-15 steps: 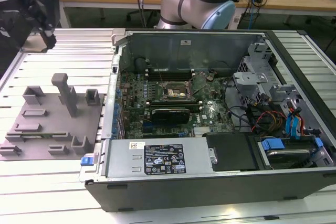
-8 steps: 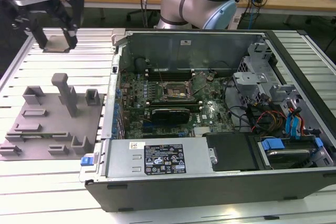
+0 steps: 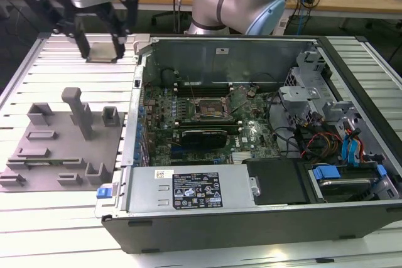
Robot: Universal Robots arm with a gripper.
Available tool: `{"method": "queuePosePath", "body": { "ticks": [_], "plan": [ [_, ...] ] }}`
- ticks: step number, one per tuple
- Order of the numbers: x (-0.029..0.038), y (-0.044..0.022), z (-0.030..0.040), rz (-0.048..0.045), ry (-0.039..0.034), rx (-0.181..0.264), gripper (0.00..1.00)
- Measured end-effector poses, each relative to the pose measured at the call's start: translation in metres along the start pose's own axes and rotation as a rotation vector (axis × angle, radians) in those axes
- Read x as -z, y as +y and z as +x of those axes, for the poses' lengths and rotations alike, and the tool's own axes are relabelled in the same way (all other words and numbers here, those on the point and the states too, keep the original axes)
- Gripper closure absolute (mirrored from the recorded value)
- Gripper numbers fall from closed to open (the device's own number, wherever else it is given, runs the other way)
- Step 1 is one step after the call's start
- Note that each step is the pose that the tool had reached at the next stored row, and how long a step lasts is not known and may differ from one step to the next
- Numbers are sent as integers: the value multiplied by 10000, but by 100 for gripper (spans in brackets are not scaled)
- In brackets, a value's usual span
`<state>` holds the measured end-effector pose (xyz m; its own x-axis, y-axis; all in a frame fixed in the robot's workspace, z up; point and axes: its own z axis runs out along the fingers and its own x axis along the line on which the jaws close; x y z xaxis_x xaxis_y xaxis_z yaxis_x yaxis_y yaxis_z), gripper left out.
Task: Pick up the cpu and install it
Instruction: 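Pick up the cpu and move it towards the insertion slot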
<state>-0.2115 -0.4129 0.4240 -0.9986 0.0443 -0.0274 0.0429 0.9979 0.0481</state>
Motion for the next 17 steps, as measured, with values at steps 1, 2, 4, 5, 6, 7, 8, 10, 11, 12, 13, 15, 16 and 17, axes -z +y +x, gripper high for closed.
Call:
{"method": "queuePosePath", "body": {
  "ticks": [1, 2, 4, 5, 6, 7, 8, 10, 11, 12, 13, 15, 16, 17],
  "plan": [
    [-3, 3, -75, 0, 2, -3, 46],
    [-5, 7, -173, 0, 6, -2, 46],
    [-10, 12, -322, 0, 14, -2, 46],
    [-11, 13, -365, 0, 18, -1, 46],
    [-13, 16, -447, 0, 25, -5, 46],
    [-16, 20, -550, 2, 36, -2, 46],
    [-18, 22, -606, 2, 41, -5, 46],
    [-22, 28, -742, 1, 54, -4, 46],
    [-24, 31, -806, 2, 60, -6, 46],
    [-25, 32, -850, 3, 66, -4, 46],
    [-28, 36, -930, 2, 75, -7, 46],
    [-32, 42, -1098, 4, 98, -8, 46],
    [-34, 44, -1144, 4, 103, -6, 46],
    [-35, 47, -1197, 4, 109, -6, 46]
  ]
}}
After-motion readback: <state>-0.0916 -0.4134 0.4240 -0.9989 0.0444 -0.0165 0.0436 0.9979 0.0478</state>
